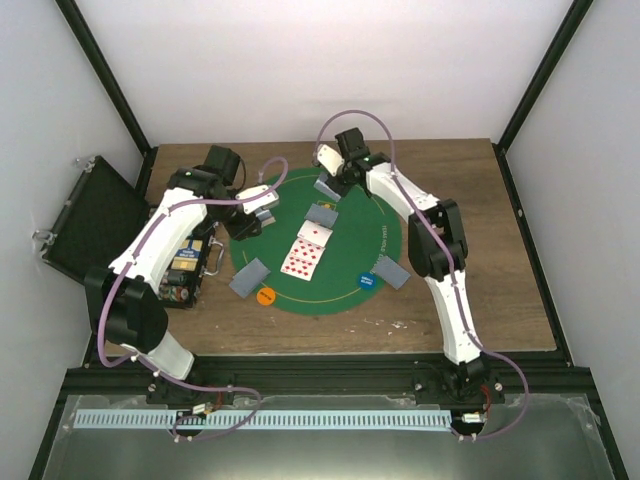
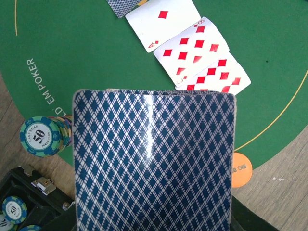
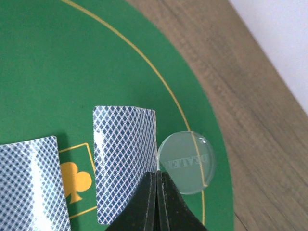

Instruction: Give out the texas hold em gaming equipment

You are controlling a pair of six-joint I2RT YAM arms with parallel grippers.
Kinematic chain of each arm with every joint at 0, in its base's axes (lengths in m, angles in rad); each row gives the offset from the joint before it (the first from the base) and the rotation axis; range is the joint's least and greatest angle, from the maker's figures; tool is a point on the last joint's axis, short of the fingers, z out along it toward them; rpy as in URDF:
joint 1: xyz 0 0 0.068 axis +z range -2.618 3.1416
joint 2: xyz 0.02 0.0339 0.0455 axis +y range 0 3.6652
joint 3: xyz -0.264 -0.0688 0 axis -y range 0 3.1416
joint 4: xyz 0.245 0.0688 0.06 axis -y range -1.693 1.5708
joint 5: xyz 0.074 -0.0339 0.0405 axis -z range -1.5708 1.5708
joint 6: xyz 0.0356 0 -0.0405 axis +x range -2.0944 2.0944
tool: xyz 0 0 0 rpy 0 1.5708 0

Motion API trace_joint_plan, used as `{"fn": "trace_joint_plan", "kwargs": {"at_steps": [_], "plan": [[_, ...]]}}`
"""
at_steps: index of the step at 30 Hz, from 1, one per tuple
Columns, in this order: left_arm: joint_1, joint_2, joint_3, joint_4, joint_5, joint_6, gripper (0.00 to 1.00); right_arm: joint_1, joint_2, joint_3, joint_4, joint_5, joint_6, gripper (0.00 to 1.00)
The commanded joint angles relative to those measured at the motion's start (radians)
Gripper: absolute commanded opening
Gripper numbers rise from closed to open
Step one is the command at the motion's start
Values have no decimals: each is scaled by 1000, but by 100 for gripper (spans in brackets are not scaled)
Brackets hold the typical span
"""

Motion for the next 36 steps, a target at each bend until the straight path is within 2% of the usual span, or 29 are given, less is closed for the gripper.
{"fn": "trace_joint_plan", "kwargs": {"at_steps": [1,8,17,31,36], "plan": [[6,-16,0,3,14,-2,44,8,59,62,3,34,-78,1],[7,-6,1,5,18,-4,45,22,100,40,11,26,-144,1],[7,-8,-3,4,17,-1,45,55,127,39,20,31,-150,1],[7,-14,-2,4,15,1,44,52,104,-19,62,186,-227,1],[7,-12,-2,4,14,1,44,50,91,-33,64,178,-228,1]]}}
